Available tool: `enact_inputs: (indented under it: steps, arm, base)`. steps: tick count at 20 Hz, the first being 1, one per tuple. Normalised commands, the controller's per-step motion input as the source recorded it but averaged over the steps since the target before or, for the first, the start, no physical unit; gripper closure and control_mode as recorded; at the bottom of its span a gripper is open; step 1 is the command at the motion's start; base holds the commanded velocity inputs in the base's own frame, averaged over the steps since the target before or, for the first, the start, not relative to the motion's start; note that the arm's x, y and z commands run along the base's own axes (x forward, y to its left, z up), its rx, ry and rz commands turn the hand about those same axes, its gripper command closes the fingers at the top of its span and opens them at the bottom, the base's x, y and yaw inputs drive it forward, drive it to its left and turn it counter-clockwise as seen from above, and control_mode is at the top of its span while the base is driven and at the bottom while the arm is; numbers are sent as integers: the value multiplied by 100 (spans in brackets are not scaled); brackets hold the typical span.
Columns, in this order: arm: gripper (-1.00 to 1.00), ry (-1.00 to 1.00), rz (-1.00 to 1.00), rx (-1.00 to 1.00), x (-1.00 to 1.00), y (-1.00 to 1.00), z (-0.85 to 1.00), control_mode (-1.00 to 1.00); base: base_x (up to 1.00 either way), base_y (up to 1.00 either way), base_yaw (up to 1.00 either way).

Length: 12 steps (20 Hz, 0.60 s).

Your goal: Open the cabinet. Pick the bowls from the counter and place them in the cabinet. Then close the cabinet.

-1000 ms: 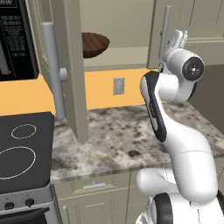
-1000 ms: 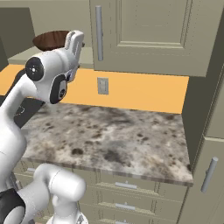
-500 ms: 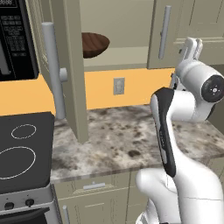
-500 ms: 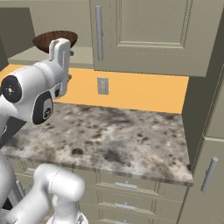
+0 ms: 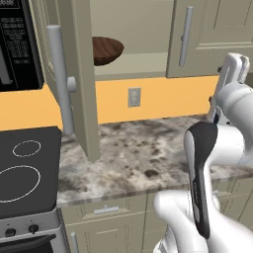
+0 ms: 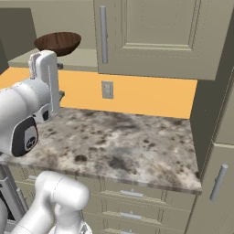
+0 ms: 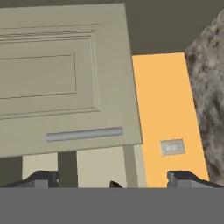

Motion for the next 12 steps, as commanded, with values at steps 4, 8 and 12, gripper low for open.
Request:
enact_inputs:
  steps: [4, 8, 12]
  arm:
    - [-100, 7, 0, -5, -59, 2, 16, -100]
    - [-100, 7, 0, -6, -46, 18, 20, -100]
    - [-100, 10, 0, -7, -45, 23, 20, -100]
  base:
    - [0, 0, 0]
    - [0, 0, 0]
    - [0, 0, 0]
